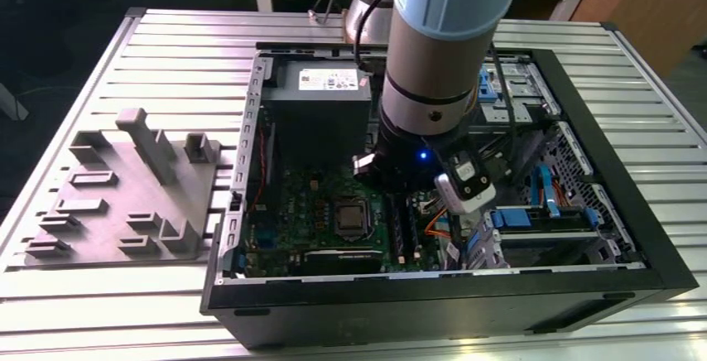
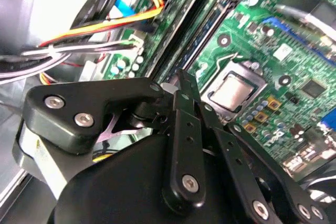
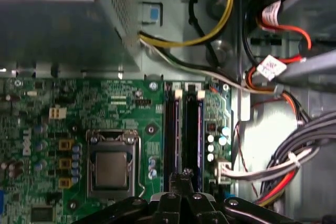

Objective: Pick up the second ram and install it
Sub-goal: 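Press down the second ram until it locks into place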

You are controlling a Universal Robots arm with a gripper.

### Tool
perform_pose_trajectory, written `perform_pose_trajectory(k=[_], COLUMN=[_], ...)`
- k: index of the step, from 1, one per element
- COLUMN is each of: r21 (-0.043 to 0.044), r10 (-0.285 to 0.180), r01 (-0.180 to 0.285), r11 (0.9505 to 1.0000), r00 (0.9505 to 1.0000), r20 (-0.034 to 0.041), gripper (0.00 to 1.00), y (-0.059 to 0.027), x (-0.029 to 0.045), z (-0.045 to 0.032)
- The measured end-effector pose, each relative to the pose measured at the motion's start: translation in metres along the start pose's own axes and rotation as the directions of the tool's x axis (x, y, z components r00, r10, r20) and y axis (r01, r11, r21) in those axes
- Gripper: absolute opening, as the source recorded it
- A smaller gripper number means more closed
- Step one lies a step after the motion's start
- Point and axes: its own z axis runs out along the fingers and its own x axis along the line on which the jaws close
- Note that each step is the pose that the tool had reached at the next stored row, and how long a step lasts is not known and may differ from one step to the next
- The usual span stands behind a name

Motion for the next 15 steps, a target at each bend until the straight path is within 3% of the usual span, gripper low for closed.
perform_pose_trajectory(k=[11, 15], r21=[0.0003, 0.0003], r10=[0.01, 0.011], r01=[-0.01, -0.011], r11=[1.0, 0.9999], r00=[1.0, 0.9999], r20=[0.0004, 0.0005], gripper=[0.1, 0.1], y=[-0.02, -0.0226], x=[-0.0003, -0.0004], z=[-0.0006, -0.0006])
